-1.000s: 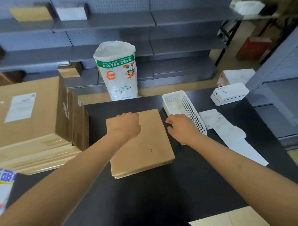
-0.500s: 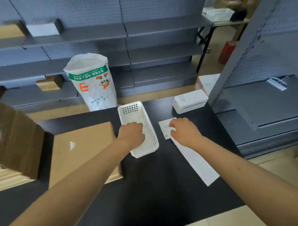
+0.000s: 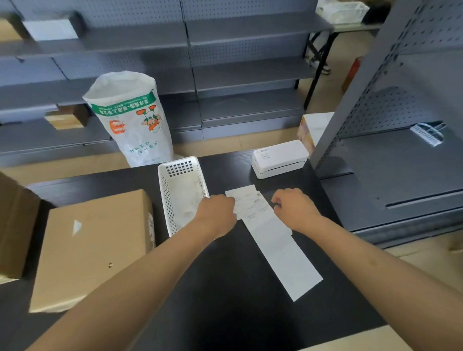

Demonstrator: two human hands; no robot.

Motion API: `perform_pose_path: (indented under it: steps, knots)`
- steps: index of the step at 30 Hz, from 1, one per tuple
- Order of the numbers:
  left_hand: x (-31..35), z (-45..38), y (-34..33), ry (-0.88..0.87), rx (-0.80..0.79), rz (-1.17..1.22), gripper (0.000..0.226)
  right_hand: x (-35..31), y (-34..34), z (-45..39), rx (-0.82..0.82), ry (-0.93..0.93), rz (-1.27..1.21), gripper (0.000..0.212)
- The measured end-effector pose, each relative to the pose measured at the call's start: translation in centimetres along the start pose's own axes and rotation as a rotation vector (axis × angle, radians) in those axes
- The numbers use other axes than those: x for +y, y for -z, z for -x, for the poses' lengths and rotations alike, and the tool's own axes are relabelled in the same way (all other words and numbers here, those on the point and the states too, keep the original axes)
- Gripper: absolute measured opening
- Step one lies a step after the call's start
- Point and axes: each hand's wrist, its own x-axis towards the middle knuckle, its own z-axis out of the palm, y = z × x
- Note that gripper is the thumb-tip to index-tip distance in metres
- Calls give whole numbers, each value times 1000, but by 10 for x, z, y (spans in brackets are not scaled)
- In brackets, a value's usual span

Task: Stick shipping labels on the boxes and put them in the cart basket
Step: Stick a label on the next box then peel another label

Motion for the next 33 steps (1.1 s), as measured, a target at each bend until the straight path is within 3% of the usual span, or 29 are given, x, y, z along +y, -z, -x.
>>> perform_pose_path:
  steps: [8,15,20,23,29,33]
  knots:
    - [28,-28,-24,37,-50,19,29,23,-14,-28,-79,50,30,24]
    - [55,-51,-48,185,-46,105,25,42,-29,-57,-130,198,63,21]
    - [70,-66,-66,234,-18,136,27,57,-52,-67,-201,185,-3,23]
    - [79,-74,-79,220,-14,163,31,62,-74,-68,-246,63,-146,27]
    - [90,-93,-95,163,-25,218,40,65,-103,-73,-368,-352,-677,63]
    - [92,-97,-101,157,-39,259,42,65,-106,-74,-383,-550,-866,65]
